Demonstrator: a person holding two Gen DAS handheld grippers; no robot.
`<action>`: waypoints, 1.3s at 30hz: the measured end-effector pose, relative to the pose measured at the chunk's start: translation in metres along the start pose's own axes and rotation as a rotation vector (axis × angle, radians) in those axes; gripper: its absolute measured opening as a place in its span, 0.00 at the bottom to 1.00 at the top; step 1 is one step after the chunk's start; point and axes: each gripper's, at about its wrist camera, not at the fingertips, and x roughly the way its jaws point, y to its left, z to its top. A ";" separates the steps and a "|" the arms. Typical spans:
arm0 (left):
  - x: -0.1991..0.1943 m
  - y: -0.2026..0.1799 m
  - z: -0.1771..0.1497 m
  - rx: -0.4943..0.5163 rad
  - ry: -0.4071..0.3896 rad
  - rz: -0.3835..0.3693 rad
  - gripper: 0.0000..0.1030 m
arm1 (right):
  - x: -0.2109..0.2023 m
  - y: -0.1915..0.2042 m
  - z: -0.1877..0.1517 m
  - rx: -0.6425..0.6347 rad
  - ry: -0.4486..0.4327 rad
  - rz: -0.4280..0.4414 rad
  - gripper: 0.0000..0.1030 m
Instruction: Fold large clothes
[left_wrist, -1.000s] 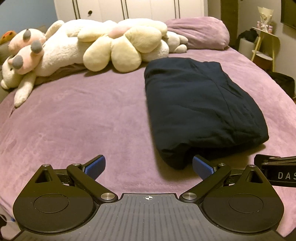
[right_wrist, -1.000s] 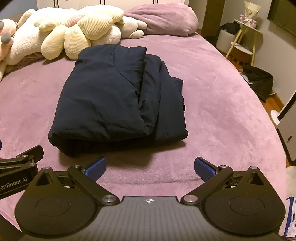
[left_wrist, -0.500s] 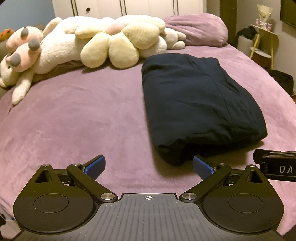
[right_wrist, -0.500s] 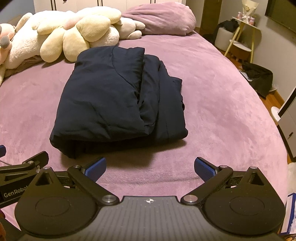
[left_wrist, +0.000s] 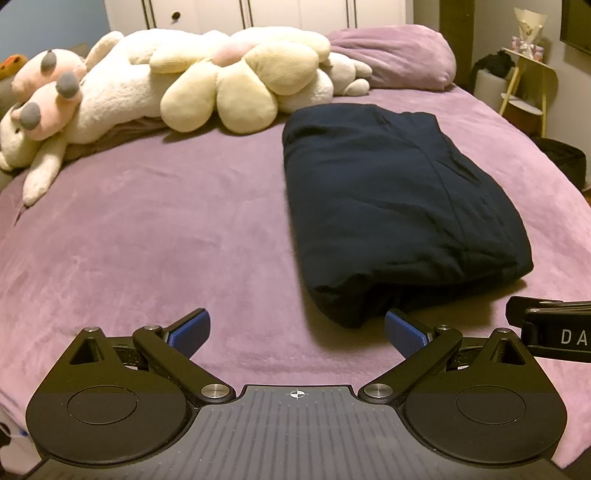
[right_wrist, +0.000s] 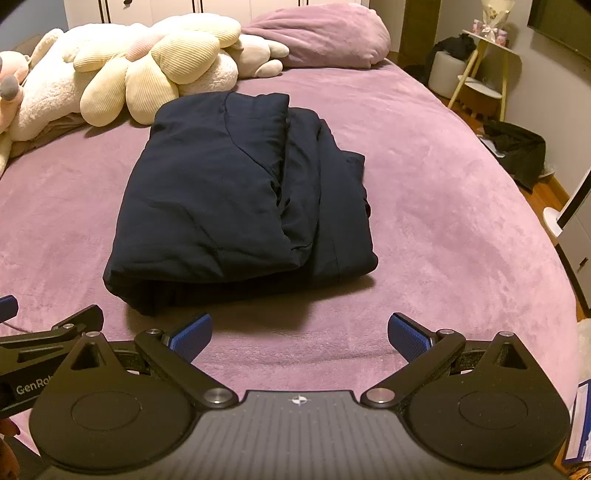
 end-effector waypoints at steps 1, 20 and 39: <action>0.000 0.001 0.000 -0.001 0.001 -0.004 1.00 | 0.000 0.000 0.000 0.001 -0.001 -0.001 0.98; -0.002 -0.001 0.001 0.004 0.010 0.006 1.00 | -0.003 0.001 -0.002 0.017 0.003 -0.003 0.98; 0.001 -0.004 0.002 0.033 0.027 -0.026 1.00 | -0.003 0.001 -0.001 0.033 0.002 -0.003 0.98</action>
